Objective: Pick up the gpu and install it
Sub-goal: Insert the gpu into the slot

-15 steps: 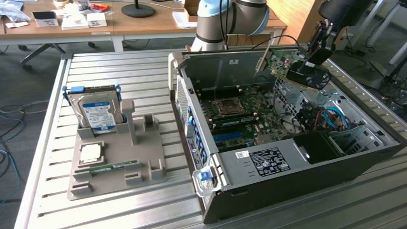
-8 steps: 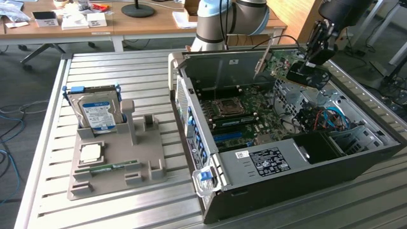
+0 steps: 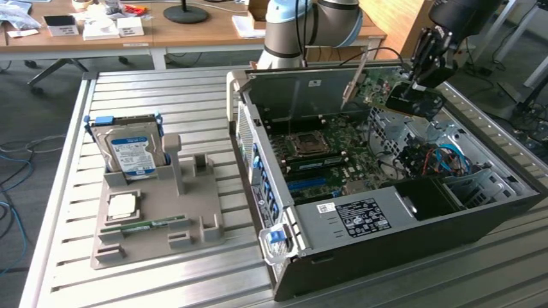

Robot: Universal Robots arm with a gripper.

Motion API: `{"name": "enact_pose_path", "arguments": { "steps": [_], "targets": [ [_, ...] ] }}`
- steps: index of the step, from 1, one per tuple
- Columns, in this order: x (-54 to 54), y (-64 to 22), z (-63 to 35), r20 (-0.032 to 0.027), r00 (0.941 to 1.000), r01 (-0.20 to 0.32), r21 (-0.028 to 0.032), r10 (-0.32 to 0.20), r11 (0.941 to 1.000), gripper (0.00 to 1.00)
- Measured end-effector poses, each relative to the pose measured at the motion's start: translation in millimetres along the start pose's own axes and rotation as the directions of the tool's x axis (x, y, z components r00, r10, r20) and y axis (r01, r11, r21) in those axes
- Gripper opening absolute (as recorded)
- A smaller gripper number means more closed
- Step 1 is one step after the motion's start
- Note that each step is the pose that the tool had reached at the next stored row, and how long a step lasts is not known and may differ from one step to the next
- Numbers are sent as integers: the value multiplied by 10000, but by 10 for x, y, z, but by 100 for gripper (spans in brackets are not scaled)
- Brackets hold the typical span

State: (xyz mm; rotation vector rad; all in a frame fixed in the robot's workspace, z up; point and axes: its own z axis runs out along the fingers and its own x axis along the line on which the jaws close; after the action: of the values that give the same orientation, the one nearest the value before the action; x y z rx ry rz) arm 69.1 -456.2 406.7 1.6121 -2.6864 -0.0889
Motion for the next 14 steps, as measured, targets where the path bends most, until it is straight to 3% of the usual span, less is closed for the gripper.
{"name": "enact_pose_path", "arguments": {
  "steps": [8, 14],
  "targets": [
    [0, 0, 2, -41, 9968, 798, -20, -798, 9968, 27],
    [0, 0, 4, -78, 9883, 1526, -41, -1526, 9883, 27]
  ]
}}
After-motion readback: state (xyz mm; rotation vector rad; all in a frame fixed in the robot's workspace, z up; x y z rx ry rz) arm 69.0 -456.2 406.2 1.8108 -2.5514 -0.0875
